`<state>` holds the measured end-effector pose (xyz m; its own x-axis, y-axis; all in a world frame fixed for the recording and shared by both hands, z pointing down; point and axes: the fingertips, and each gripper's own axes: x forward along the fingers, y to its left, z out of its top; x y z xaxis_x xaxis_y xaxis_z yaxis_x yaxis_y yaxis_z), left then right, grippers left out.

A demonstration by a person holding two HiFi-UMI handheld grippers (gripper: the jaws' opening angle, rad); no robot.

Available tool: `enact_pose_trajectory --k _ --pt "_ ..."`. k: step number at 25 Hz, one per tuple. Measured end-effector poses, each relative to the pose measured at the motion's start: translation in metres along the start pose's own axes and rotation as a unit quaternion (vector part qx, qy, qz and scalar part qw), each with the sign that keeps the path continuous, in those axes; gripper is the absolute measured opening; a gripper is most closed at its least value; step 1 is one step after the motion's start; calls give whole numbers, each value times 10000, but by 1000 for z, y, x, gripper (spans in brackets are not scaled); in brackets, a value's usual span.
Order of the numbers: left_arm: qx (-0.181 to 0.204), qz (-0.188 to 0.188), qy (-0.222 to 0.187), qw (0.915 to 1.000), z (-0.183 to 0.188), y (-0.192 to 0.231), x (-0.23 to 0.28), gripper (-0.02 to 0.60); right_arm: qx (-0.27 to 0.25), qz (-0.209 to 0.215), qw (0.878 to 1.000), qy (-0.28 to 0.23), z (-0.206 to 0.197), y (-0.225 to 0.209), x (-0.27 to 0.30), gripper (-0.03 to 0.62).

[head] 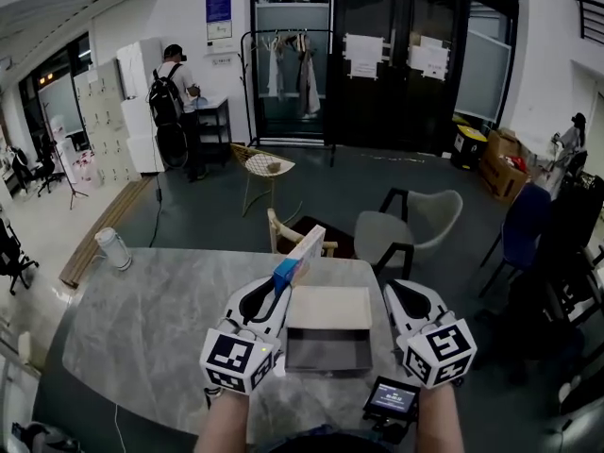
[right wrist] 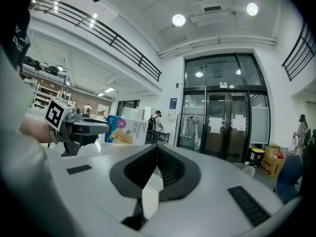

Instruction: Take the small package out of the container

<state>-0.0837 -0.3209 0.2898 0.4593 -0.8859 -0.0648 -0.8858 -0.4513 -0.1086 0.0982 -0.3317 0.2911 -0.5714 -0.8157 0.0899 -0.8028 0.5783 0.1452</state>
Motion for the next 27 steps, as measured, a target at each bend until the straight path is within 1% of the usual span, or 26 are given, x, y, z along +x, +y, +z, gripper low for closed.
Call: enact_pose_trajectory --k 3,8,20,27 --pt "-80 62 -5 9999 -2 -1 -2 86 -25 -36 10000 40 -4 -2 -3 25" --pt "6 81 54 10000 -2 1 -4 86 45 -53 10000 69 -8 -3 -4 25" --pt "-5 -68 80 9999 1 0 2 86 166 -53 9998 -45 -6 -6 -1 25" --pt "-35 -123 85 9999 -1 -3 4 86 135 -28 9999 0 -9 -7 0 25"
